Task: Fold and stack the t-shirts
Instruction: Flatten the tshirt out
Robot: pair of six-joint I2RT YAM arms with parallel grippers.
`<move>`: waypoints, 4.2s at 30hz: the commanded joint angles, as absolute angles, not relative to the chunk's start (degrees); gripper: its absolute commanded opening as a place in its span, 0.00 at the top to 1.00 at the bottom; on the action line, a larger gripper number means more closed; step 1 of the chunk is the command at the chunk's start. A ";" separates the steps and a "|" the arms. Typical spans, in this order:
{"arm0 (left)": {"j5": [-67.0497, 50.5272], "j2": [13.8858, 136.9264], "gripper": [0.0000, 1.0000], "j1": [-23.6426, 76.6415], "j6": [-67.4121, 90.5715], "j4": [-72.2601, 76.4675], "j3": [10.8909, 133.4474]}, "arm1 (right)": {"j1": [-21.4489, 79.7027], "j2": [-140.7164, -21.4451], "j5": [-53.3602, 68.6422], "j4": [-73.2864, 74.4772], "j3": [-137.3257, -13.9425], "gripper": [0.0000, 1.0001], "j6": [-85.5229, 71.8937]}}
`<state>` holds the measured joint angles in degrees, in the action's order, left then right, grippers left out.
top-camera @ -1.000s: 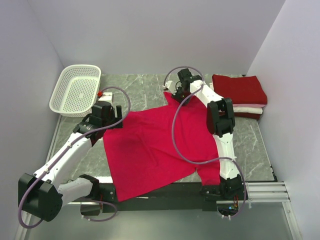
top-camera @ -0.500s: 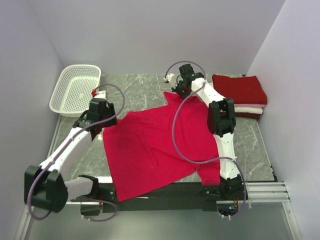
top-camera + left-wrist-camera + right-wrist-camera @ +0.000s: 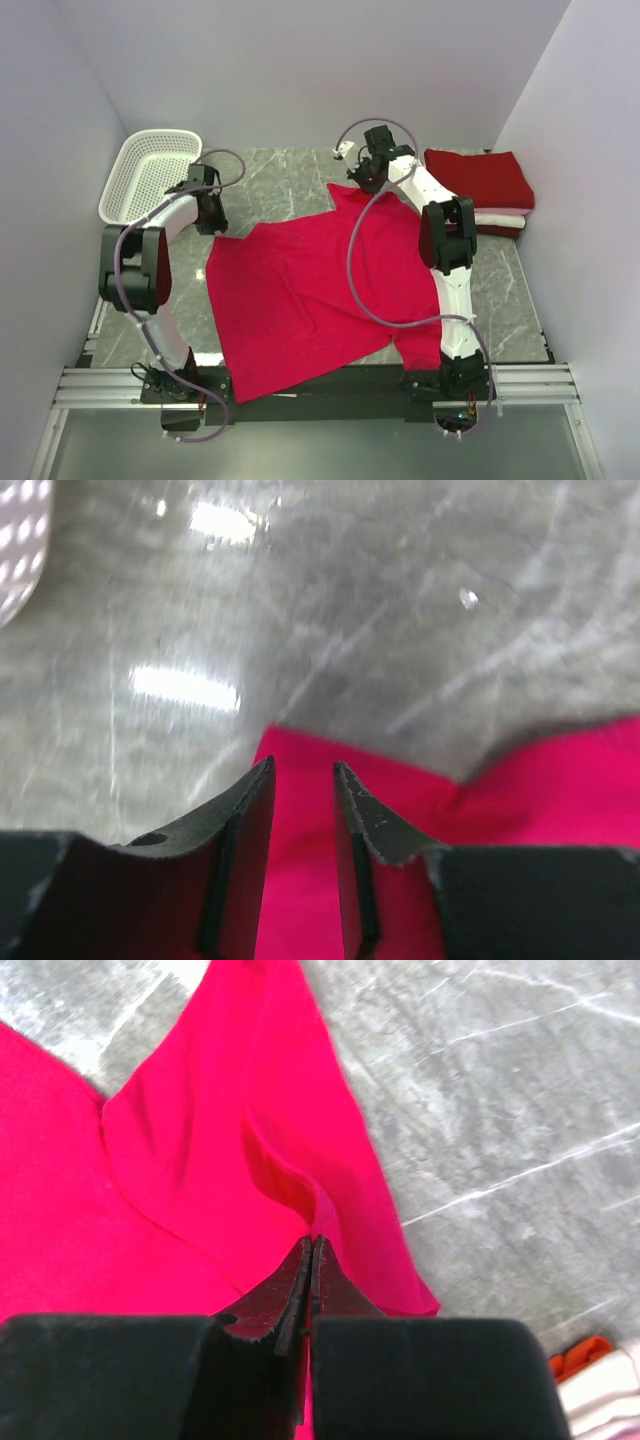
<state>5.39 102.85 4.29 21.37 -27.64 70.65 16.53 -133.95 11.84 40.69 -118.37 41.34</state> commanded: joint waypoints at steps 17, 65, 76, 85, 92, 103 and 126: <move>6.59 112.23 0.65 3.87 17.23 -33.31 75.94 | 15.82 -128.41 13.89 39.99 -116.54 1.00 40.61; -8.44 65.68 1.00 0.18 22.14 -10.03 75.51 | 14.15 -92.16 3.33 30.32 -123.40 1.00 37.71; -11.78 42.11 1.00 0.18 25.40 -10.28 81.28 | 14.06 -69.19 3.43 33.58 -131.21 1.00 34.37; -12.92 41.31 1.00 0.18 25.40 -14.32 93.86 | 14.06 -64.34 0.97 33.84 -135.79 1.00 34.19; -12.83 41.40 1.00 0.18 25.05 -13.72 88.69 | 13.89 -65.12 1.14 32.26 -129.82 1.00 34.72; -8.79 46.40 1.00 0.18 23.38 -9.23 74.71 | 13.89 -76.54 3.34 27.69 -121.99 1.00 34.45; -8.52 56.61 1.00 0.18 24.96 -7.47 90.63 | 8.35 -82.46 4.65 23.55 -134.49 1.00 33.40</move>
<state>-8.14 60.75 0.30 24.73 -9.65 91.57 10.02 -89.71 2.87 29.47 -136.11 34.98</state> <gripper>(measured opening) 0.014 0.008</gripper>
